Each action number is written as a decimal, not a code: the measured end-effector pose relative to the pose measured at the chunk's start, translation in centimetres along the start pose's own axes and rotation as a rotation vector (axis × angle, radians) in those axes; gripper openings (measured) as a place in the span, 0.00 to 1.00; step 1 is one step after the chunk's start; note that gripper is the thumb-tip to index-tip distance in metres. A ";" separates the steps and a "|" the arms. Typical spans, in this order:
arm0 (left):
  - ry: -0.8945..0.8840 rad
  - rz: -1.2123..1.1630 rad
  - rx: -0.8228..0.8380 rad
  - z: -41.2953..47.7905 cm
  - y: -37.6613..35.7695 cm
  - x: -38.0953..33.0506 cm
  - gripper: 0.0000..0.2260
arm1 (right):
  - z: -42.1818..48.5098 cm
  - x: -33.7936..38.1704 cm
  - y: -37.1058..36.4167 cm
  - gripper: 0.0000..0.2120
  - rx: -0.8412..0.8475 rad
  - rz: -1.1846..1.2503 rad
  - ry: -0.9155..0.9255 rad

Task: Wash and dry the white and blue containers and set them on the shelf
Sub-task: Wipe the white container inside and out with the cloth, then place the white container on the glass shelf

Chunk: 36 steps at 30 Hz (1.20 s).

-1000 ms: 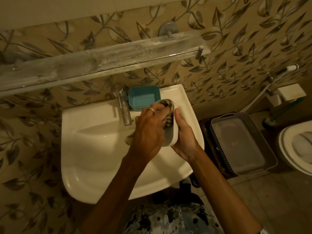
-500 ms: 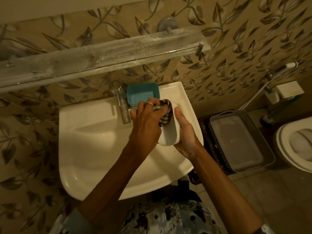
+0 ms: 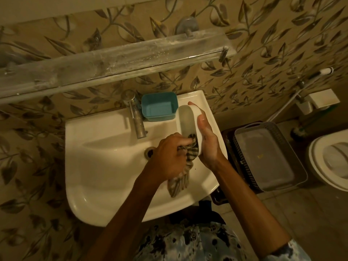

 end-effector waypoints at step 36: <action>0.301 0.135 -0.259 7.1 5.3 24.4 0.24 | -0.8 -2.3 -1.2 0.28 0.072 0.272 -0.112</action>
Point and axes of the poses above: each hand's wrist, its own z-axis towards the middle knuckle, its own y-axis out of the back of the hand, x = y × z, the point moved 9 cm from there along z, towards the middle knuckle, and after that the axes turned 12 degrees about z, right-handed, at the moved point
